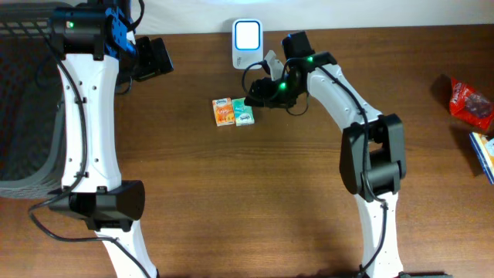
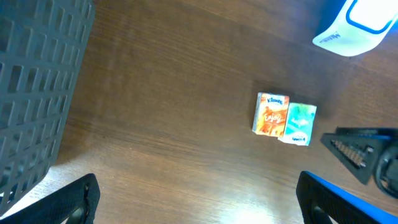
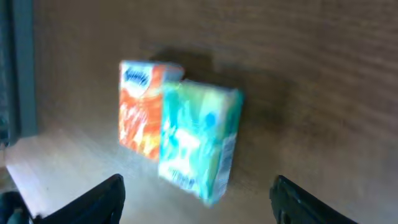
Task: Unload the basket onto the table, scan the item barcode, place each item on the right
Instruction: 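Grasp green tissue pack with right gripper, reposition it on table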
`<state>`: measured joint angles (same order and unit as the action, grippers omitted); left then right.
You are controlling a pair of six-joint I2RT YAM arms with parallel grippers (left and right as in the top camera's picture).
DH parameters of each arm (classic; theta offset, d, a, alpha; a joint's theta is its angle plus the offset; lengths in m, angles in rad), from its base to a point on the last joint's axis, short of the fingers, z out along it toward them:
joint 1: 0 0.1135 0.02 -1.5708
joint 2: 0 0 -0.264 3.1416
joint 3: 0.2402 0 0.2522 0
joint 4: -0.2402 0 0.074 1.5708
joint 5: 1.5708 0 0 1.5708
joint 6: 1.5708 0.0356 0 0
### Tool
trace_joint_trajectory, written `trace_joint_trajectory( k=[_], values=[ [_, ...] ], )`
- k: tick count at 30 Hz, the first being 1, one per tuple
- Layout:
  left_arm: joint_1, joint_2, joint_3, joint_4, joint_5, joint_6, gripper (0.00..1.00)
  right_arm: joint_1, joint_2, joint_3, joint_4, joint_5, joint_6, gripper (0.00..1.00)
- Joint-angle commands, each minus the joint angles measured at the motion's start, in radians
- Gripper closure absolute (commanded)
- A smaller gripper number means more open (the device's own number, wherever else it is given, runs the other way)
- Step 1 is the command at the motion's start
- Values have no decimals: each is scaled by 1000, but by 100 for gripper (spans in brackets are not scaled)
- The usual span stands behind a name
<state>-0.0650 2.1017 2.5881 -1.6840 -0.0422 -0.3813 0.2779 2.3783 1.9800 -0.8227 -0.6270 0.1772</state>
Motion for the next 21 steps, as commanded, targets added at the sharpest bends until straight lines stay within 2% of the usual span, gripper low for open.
trace_joint_trajectory(
  k=[1, 2, 5, 7, 10, 13, 17, 21],
  values=[
    [3, -19, 6, -1, -10, 9, 1, 19, 67, 0, 25, -18, 34, 28],
    [3, -19, 6, -1, -10, 9, 1, 23, 76, 0, 27, -21, 34, 34],
    [3, -19, 6, -1, -10, 9, 1, 46, 106, 0, 42, -23, 34, 37],
    [3, -19, 6, -1, -10, 9, 1, 52, 127, 0, 50, -24, 39, 46],
    [3, -19, 6, -1, -10, 9, 1, 51, 133, 0, 49, -25, 42, 96],
    [3, -19, 6, -1, -10, 9, 1, 8, 132, 0, 38, -263, 42, 96],
    [3, -19, 6, -1, -10, 9, 1, -113, 132, 0, 9, -785, 40, 96],
    [3, -19, 6, -1, -10, 9, 1, -146, 132, 0, 8, -829, 38, 96]
  ],
)
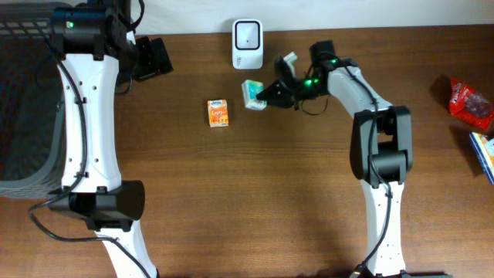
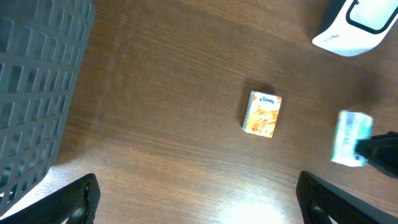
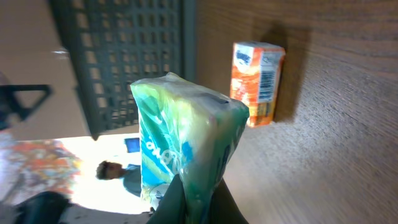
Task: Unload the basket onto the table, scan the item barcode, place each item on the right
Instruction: 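Grasp green tissue pack with right gripper, reposition it on table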
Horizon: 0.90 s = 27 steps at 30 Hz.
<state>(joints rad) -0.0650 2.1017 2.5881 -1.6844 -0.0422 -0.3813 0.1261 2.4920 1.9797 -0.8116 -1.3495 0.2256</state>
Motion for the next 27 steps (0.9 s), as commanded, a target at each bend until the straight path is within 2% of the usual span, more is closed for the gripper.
trace_joint_trajectory(
  k=[1, 2, 3, 5, 6, 7, 8, 9, 12, 15, 16, 17, 19, 20, 24, 27],
  values=[
    [3, -19, 6, -1, -10, 9, 1, 6, 19, 0, -3, -104, -11, 96],
    [3, -19, 6, -1, -10, 9, 1, 10, 19, 0, -3, -68, -11, 96],
    [3, -19, 6, -1, -10, 9, 1, 13, 19, 0, -21, 68, -10, 96],
    [3, -19, 6, -1, -10, 9, 1, 17, 19, 0, -158, 502, -8, 75],
    [3, -19, 6, -1, -10, 9, 1, 18, 19, 0, -220, 660, -8, 61],
    [3, -19, 6, -1, -10, 9, 1, 18, 19, 0, -261, 748, -8, 48],
    [3, -19, 6, -1, -10, 9, 1, 16, 18, 2, -306, 828, -8, 30],
    [3, -19, 6, -1, -10, 9, 1, 16, 6, 10, -341, 827, -23, 25],
    [3, -19, 6, -1, -10, 9, 1, 21, -65, 73, -399, 882, -64, 25],
    [3, -19, 6, -1, -10, 9, 1, 92, -148, 190, -456, 1047, -94, 23],
    [3, -19, 6, -1, -10, 9, 1, 158, -151, 204, -453, 1175, -94, 27],
    [3, -19, 6, -1, -10, 9, 1, 194, -146, 202, -449, 1217, -94, 29],
    [3, -19, 6, -1, -10, 9, 1, 278, -133, 190, -410, 1309, -93, 38],
    [3, -19, 6, -1, -10, 9, 1, 357, -129, 164, -348, 1424, -81, 43],
    [3, -19, 6, -1, -10, 9, 1, 457, -129, 97, -235, 1566, -22, 49],
    [3, -19, 6, -1, -10, 9, 1, 470, -129, 5, -147, 1571, 1, 50]
  ],
)
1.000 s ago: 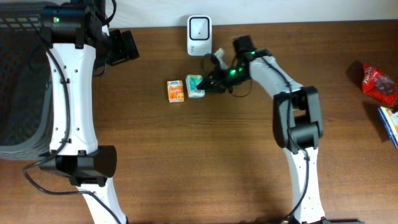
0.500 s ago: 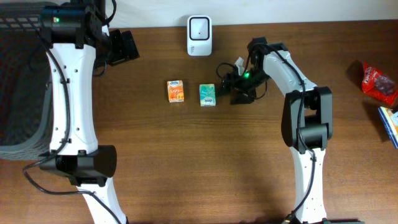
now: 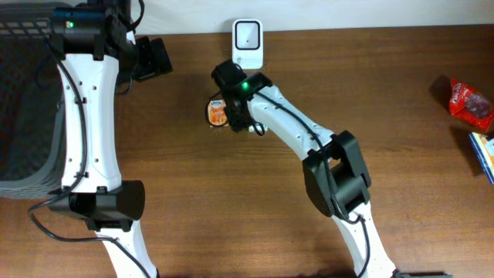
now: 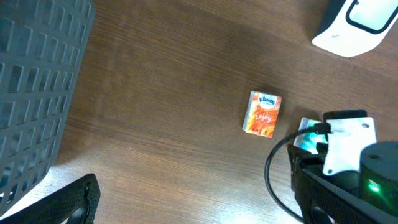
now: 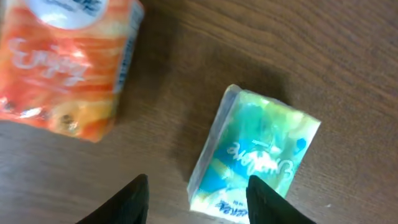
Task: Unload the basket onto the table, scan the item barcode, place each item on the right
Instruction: 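Grasp green tissue pack with right gripper, reposition it on table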
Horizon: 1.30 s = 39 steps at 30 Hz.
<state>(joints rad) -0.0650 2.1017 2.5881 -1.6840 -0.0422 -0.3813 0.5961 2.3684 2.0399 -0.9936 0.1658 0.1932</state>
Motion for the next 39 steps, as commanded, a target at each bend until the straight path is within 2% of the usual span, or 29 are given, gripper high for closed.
trace_joint_trajectory(
  k=[1, 3, 4, 5, 6, 7, 9, 10, 12, 13, 14, 17, 24, 26, 27, 28, 30, 31, 35, 37, 39],
  values=[
    [3, -19, 6, -1, -10, 9, 1, -1, -5, -89, 72, 56, 33, 50],
    [3, -19, 6, -1, -10, 9, 1, -1, -5, -122, 120, 56, 33, 51],
    [3, -19, 6, -1, -10, 9, 1, -1, -5, -139, 143, 56, 33, 55],
    [3, -19, 6, -1, -10, 9, 1, -1, -5, -150, 157, 64, 33, 76],
    [3, -19, 6, -1, -10, 9, 1, -3, -5, -150, 157, 68, 34, 87],
    [3, -19, 6, -1, -10, 9, 1, -13, -7, -138, 146, 55, 34, 95],
    [3, -19, 6, -1, -10, 9, 1, -53, -8, -77, 74, 1, 64, 96],
    [3, -19, 6, -1, -10, 9, 1, -86, -8, -36, 37, -101, 63, 96],
    [3, -19, 6, -1, -10, 9, 1, -217, -8, 72, -34, -601, 8, 96],
    [3, -19, 6, -1, -10, 9, 1, -254, -8, 78, -36, -739, -8, 96],
    [3, -19, 6, -1, -10, 9, 1, -317, -7, 77, -43, -965, -50, 96],
    [3, -19, 6, -1, -10, 9, 1, -415, -5, 13, -47, -1185, -82, 96],
    [3, -19, 6, -1, -10, 9, 1, -469, -4, -221, 33, -1201, -81, 96],
    [3, -19, 6, -1, -10, 9, 1, -540, -4, -281, 37, -1105, -77, 92],
    [3, -19, 6, -1, -10, 9, 1, -567, -4, -296, 19, -1052, -77, 87],
    [3, -19, 6, -1, -10, 9, 1, -598, -4, -302, -13, -956, -77, 71],
    [3, -19, 6, -1, -10, 9, 1, -635, -6, -294, -66, -790, -77, 52],
    [3, -19, 6, -1, -10, 9, 1, -657, -8, -266, -110, -748, -92, 51],
    [3, -19, 6, -1, -10, 9, 1, -655, -13, -90, -283, -789, -217, 51],
    [3, -19, 6, -1, -10, 9, 1, -614, -13, -49, -298, -782, -242, 52],
    [3, -19, 6, -1, -10, 9, 1, -574, -5, -55, -271, -781, -241, 57]
  ],
)
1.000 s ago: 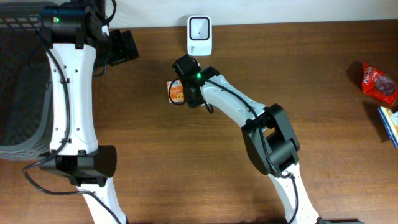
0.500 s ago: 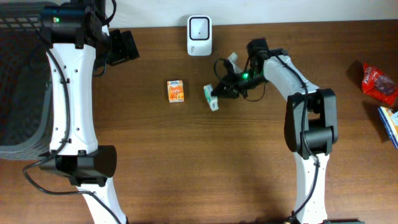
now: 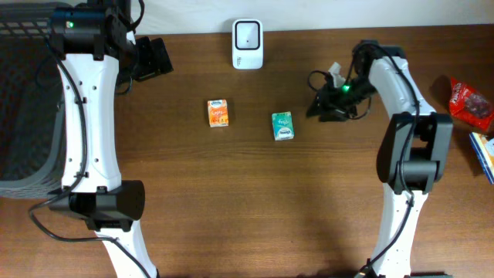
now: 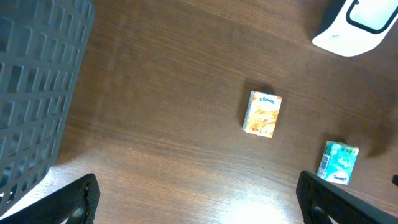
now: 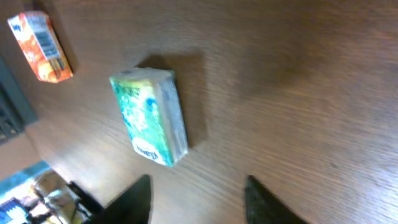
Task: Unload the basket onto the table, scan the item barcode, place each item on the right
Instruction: 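Grasp green tissue pack with right gripper, reposition it on table, then lift green tissue pack with right gripper to white scanner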
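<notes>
A white barcode scanner (image 3: 247,35) stands at the table's far edge. The green tissue pack (image 3: 282,125) lies flat on the wood, also visible as the green pack (image 5: 149,116) in the right wrist view. To its left lies an orange tissue pack (image 3: 218,113). My right gripper (image 5: 199,202) is open and empty, low over the table just right of the green pack, apart from it. High over the far left, my left gripper (image 4: 199,199) hangs open, with both packs and the scanner (image 4: 360,25) below it.
A dark mesh basket (image 3: 23,108) fills the left side. A red snack bag (image 3: 471,100) and a blue box (image 3: 485,154) lie at the right edge. Bare wood lies between the packs and the table's front.
The green pack lay close beside the orange pack under my open right gripper; now it lies further right. The right gripper is now to the right of it, still open.
Both packs lay side by side with my open right gripper beside them. Then the right gripper held the green pack up near the scanner. Then the pack was back on the table under the open gripper. Now it lies further right, gripper off it. The left arm stayed still.
</notes>
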`<state>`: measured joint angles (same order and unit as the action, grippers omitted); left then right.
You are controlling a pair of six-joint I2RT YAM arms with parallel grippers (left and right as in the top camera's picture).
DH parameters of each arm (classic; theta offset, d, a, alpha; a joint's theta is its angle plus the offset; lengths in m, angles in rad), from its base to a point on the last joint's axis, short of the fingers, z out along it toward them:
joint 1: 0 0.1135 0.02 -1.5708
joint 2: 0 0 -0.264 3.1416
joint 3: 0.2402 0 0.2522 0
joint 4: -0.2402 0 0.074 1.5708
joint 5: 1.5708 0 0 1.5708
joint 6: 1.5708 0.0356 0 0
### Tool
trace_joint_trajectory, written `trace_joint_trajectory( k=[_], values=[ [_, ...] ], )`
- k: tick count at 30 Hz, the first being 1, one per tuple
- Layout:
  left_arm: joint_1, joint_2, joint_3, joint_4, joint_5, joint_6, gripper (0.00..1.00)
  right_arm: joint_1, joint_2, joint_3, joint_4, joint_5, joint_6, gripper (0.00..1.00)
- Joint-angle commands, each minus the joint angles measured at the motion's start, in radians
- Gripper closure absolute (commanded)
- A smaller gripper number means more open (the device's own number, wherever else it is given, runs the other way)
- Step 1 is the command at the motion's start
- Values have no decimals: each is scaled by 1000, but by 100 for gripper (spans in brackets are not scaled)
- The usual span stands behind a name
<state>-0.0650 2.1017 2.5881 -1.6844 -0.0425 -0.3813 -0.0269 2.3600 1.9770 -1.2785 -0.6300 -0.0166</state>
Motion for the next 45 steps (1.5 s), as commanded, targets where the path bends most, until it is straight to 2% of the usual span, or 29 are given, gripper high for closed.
trace_joint_trajectory(
  k=[1, 9, 12, 17, 20, 22, 28, 29, 31, 35, 37, 39, 42, 45],
  values=[
    [3, -19, 6, -1, -10, 9, 1, 69, 4, 2, 34, 15, -31, 57],
    [3, -19, 6, -1, -10, 9, 1, 150, 5, -106, 177, 171, 85, 57],
    [3, -19, 6, -1, -10, 9, 1, 152, 5, -151, 231, 123, 84, 62],
    [3, -19, 6, -1, -10, 9, 1, 151, 5, -151, 251, -49, 85, 62],
    [3, -19, 6, -1, -10, 9, 1, 151, 5, -151, 251, -48, 85, 62],
    [3, -19, 6, -1, -10, 9, 1, 151, 5, -151, 251, -48, 85, 69],
    [3, -19, 6, -1, -10, 9, 1, 182, 5, -205, 312, -40, 85, 69],
    [3, -19, 6, -1, -10, 9, 1, 186, 5, -210, 317, -40, 85, 75],
    [3, -19, 6, -1, -10, 9, 1, 185, 5, -210, 326, -42, 117, 96],
    [3, -19, 6, -1, -10, 9, 1, 182, 4, -125, 365, -248, 126, 96],
    [3, -19, 6, -1, -10, 9, 1, 185, 4, -24, 383, -249, 125, 96],
    [3, -19, 6, -1, -10, 9, 1, 191, 4, 58, 394, -159, 126, 96],
    [3, -19, 6, -1, -9, 9, 1, 253, 4, 182, 501, 314, 119, 96],
    [3, -19, 6, -1, -10, 9, 1, 349, 5, 183, 696, 702, -50, 96]
  ],
)
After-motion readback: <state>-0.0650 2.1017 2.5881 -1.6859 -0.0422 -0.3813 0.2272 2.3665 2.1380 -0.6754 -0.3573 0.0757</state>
